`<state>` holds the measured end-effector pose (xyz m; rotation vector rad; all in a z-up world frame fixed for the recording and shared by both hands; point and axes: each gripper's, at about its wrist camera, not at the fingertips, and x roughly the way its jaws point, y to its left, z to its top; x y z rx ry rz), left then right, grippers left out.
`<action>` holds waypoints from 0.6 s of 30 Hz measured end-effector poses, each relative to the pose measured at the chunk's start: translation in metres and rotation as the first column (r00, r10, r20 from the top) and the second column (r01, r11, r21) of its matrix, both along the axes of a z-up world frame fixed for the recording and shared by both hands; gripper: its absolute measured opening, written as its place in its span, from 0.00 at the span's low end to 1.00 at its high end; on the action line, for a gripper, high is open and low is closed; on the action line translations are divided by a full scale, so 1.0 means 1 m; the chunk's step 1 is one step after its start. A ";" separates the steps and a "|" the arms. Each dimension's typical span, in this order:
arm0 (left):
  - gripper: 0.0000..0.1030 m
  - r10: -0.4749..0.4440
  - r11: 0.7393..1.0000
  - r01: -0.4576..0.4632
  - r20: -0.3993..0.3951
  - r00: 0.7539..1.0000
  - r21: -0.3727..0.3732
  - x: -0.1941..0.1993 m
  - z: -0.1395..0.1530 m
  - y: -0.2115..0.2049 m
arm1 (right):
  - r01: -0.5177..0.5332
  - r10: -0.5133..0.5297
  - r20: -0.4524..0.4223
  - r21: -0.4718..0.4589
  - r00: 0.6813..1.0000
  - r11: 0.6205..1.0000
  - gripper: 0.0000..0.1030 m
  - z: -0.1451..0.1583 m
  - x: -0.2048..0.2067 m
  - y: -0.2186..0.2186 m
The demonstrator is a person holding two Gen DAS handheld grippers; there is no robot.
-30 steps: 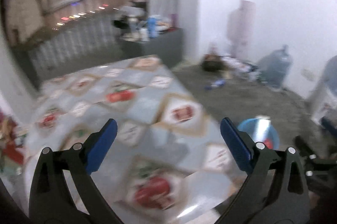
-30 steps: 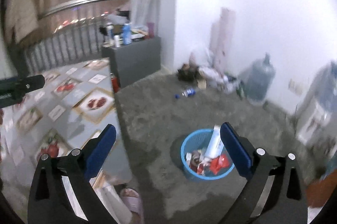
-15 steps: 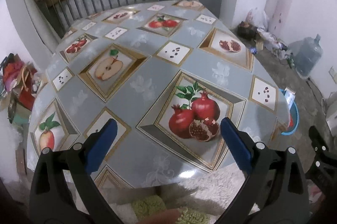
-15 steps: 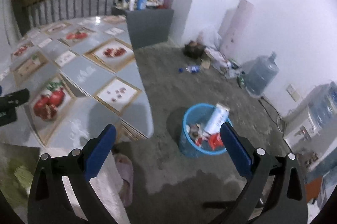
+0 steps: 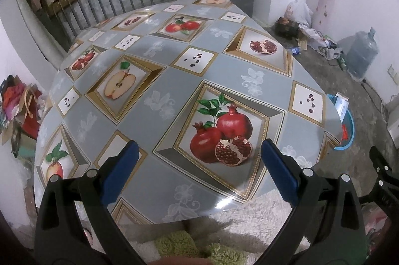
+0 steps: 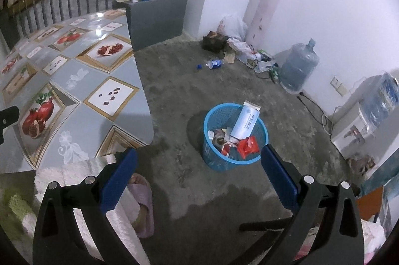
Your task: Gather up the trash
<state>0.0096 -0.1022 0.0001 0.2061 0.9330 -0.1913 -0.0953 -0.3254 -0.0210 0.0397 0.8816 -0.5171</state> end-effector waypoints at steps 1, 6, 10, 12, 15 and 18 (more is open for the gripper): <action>0.91 -0.001 1.000 0.001 -0.002 1.000 0.001 0.000 0.000 0.000 | 0.002 -0.002 0.000 0.000 1.000 1.000 0.93 0.000 0.000 0.000; 0.91 0.000 1.000 0.000 -0.003 1.000 0.003 -0.001 0.001 -0.001 | 0.000 0.000 -0.001 -0.003 1.000 1.000 0.93 0.001 0.001 -0.001; 0.91 0.003 1.000 -0.003 -0.003 1.000 0.001 0.000 0.000 -0.001 | -0.001 0.001 0.003 -0.008 1.000 1.000 0.93 0.003 0.002 -0.002; 0.91 0.004 1.000 -0.004 -0.005 1.000 0.002 0.000 0.000 -0.001 | -0.003 0.003 0.004 -0.012 1.000 1.000 0.93 0.004 0.003 -0.003; 0.91 0.008 1.000 -0.008 -0.009 1.000 0.000 0.001 0.001 0.000 | -0.005 0.005 0.005 -0.019 1.000 1.000 0.93 0.005 0.005 -0.001; 0.91 0.013 1.000 -0.013 -0.015 1.000 -0.004 0.001 0.001 0.001 | -0.008 0.009 0.005 -0.027 1.000 1.000 0.93 0.006 0.005 0.002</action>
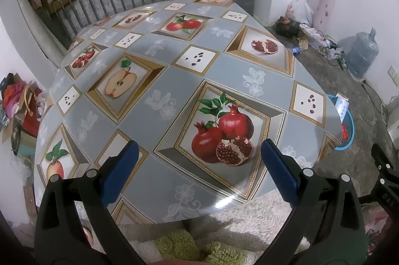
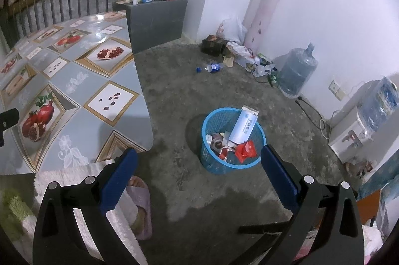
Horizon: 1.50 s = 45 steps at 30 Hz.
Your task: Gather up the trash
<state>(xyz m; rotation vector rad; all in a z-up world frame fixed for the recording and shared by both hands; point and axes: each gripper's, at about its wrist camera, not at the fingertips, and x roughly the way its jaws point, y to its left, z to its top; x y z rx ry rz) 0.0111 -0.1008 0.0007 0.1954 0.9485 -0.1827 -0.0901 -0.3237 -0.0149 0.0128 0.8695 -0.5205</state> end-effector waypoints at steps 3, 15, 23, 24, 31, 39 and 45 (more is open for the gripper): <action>0.91 0.008 1.000 -0.008 -0.003 1.000 -0.004 0.001 0.001 0.002 | 0.002 -0.002 0.000 0.002 1.000 1.000 0.93 0.000 0.000 0.000; 0.91 0.017 1.000 -0.017 -0.001 1.000 -0.004 0.001 0.001 0.004 | 0.004 -0.004 0.002 0.001 1.000 1.000 0.93 0.001 0.000 0.000; 0.91 0.019 1.000 -0.019 0.000 1.000 -0.003 0.001 0.001 0.005 | 0.005 -0.005 0.009 0.001 1.000 1.000 0.93 0.003 -0.001 0.000; 0.91 0.019 1.000 -0.019 0.000 1.000 -0.002 0.001 0.001 0.005 | 0.005 -0.005 0.007 0.002 1.000 1.000 0.93 0.003 -0.001 0.000; 0.91 0.018 1.000 -0.018 0.001 1.000 -0.001 0.001 0.001 0.004 | 0.005 -0.005 0.007 0.000 1.000 1.000 0.93 0.003 -0.001 0.001; 0.91 0.024 1.000 -0.024 0.010 1.000 0.002 0.001 0.003 0.008 | 0.012 -0.012 0.014 -0.002 1.000 1.000 0.93 0.007 0.000 0.000; 0.91 0.023 1.000 -0.023 0.011 1.000 0.003 0.000 0.004 0.008 | 0.012 -0.012 0.016 0.001 1.000 1.000 0.93 0.007 0.000 0.000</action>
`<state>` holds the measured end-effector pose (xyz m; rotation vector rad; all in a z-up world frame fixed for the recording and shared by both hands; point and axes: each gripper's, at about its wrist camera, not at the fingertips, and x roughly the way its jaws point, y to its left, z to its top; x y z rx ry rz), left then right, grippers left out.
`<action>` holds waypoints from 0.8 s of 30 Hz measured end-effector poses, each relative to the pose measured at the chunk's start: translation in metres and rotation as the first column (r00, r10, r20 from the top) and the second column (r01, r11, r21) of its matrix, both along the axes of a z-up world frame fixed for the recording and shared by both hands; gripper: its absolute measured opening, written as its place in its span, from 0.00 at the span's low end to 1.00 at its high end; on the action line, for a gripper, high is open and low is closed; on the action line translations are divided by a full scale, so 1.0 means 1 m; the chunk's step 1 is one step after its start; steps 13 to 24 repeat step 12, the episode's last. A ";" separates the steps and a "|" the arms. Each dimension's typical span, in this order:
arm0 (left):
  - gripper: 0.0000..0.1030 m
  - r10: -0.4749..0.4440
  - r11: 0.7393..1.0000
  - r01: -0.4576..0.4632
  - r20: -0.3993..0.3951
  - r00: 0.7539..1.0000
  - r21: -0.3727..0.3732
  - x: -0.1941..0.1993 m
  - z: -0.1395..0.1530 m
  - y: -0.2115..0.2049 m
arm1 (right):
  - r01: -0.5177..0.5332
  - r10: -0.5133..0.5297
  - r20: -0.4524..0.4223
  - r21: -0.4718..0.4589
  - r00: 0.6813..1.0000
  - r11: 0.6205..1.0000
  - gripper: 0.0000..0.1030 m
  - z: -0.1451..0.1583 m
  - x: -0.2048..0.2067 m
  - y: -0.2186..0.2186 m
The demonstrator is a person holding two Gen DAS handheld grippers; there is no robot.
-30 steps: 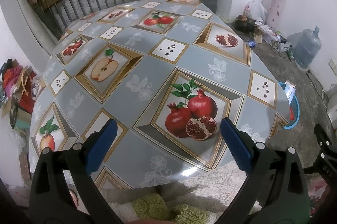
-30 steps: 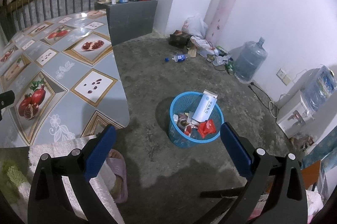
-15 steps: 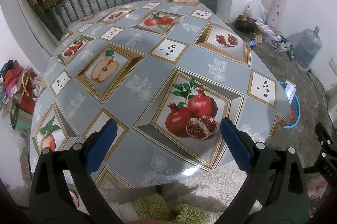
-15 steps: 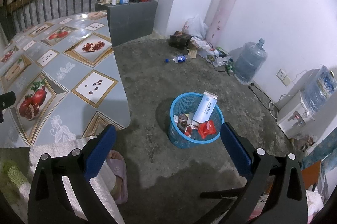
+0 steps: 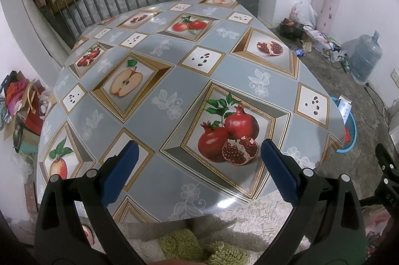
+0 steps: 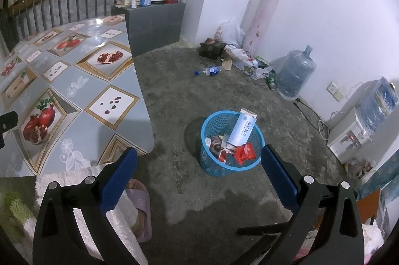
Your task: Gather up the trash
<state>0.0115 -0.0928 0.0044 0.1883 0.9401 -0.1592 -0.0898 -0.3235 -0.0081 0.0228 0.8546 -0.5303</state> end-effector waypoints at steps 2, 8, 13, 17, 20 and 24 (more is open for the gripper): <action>0.91 -0.001 1.000 0.001 -0.001 1.000 0.000 0.000 0.000 0.001 | 0.003 -0.003 0.003 0.002 1.000 1.000 0.93 0.001 0.000 -0.001; 0.91 -0.005 1.000 0.005 -0.006 1.000 0.005 -0.001 -0.001 -0.001 | 0.010 -0.010 0.013 0.002 1.000 1.000 0.93 0.001 -0.002 0.000; 0.91 -0.010 1.000 0.010 -0.007 1.000 0.009 -0.003 -0.001 -0.003 | 0.016 -0.017 0.025 0.006 1.000 1.000 0.93 0.002 -0.003 0.000; 0.91 -0.010 1.000 0.010 -0.007 1.000 0.009 -0.003 -0.001 -0.003 | 0.016 -0.017 0.025 0.006 1.000 1.000 0.93 0.002 -0.003 0.000; 0.91 -0.010 1.000 0.010 -0.007 1.000 0.009 -0.003 -0.001 -0.003 | 0.016 -0.017 0.025 0.006 1.000 1.000 0.93 0.002 -0.003 0.000; 0.91 -0.010 1.000 0.010 -0.007 1.000 0.009 -0.003 -0.001 -0.003 | 0.016 -0.017 0.025 0.006 1.000 1.000 0.93 0.002 -0.003 0.000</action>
